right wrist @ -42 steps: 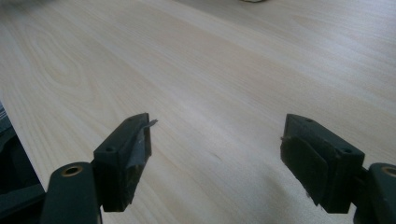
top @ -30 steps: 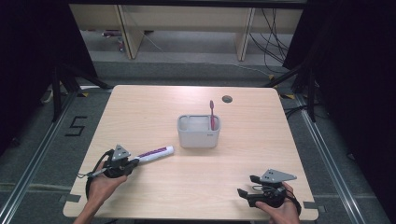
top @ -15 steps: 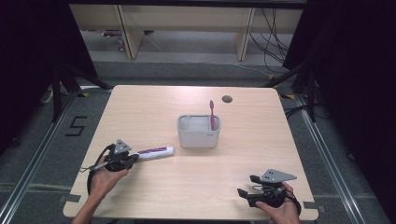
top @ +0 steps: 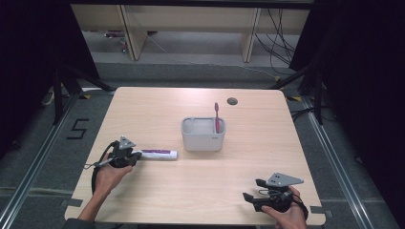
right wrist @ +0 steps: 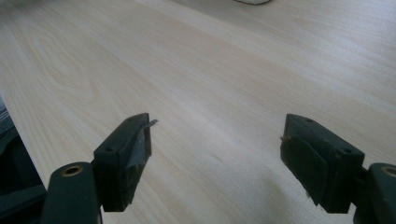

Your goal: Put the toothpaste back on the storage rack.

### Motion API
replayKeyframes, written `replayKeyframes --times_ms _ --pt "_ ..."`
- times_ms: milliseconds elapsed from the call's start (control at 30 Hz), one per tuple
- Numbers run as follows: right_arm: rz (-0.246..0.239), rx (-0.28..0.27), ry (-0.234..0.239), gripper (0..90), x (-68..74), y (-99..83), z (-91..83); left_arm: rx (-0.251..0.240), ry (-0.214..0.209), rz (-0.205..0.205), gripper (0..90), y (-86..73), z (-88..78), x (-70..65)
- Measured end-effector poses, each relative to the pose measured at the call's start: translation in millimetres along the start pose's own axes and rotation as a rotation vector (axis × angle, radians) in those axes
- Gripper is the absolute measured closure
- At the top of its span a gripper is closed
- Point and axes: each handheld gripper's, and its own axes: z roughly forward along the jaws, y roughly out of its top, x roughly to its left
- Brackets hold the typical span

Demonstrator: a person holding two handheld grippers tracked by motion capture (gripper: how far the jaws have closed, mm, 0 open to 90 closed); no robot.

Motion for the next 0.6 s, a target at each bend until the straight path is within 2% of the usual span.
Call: replayKeyframes --times_ms 100,133,167,233,267,300,333,367,400,467,533,567,600 --pt "0.0 0.005 0.005 25.3 -0.5 -0.1 -0.1 -0.004 0.006 -0.009 88.8 3.5 1.1 4.1" --pt "0.03 0.002 0.025 25.3 1.1 -0.6 0.8 -0.002 0.01 -0.012 88.8 4.7 1.5 5.1" --pt "0.017 0.0 0.015 25.3 0.3 -0.5 0.6 -0.002 0.019 -0.015 88.9 5.8 2.2 5.3" --pt "0.029 0.002 0.025 25.3 1.1 -0.5 0.5 0.008 0.022 -0.015 88.9 8.4 4.0 5.6" --pt "0.0 0.004 0.005 25.3 -0.4 0.1 -0.4 0.017 0.022 -0.011 89.0 9.7 4.2 6.0" --pt "-0.001 0.005 0.005 25.3 -0.3 0.2 -0.6 0.005 0.03 -0.019 89.0 10.4 6.1 5.7" --pt "-0.001 0.003 0.006 25.3 -0.4 0.2 -0.5 0.015 0.023 -0.016 89.0 11.3 6.0 6.6" --pt "0.0 0.004 0.006 25.3 -0.4 0.2 -0.6 0.013 0.034 -0.02 89.0 12.4 8.0 6.4" --pt "0.029 0.001 0.025 25.3 1.1 -0.4 0.5 0.016 0.032 -0.023 89.0 13.4 9.2 6.7" --pt "0.018 -0.001 0.017 25.3 0.5 -0.3 0.3 0.017 0.034 -0.023 88.9 15.3 12.2 7.6" --pt "0.03 0.001 0.026 25.3 1.2 -0.3 0.3 0.011 0.037 -0.03 88.9 16.8 15.1 7.2" --pt "-0.003 0.005 0.004 25.3 -0.7 0.3 -0.7 0.013 0.041 -0.032 88.9 18.0 16.6 7.3" --pt "0.03 0.002 0.026 25.3 1.1 -0.3 0.3 0.019 0.041 -0.031 88.9 19.4 17.5 7.5"
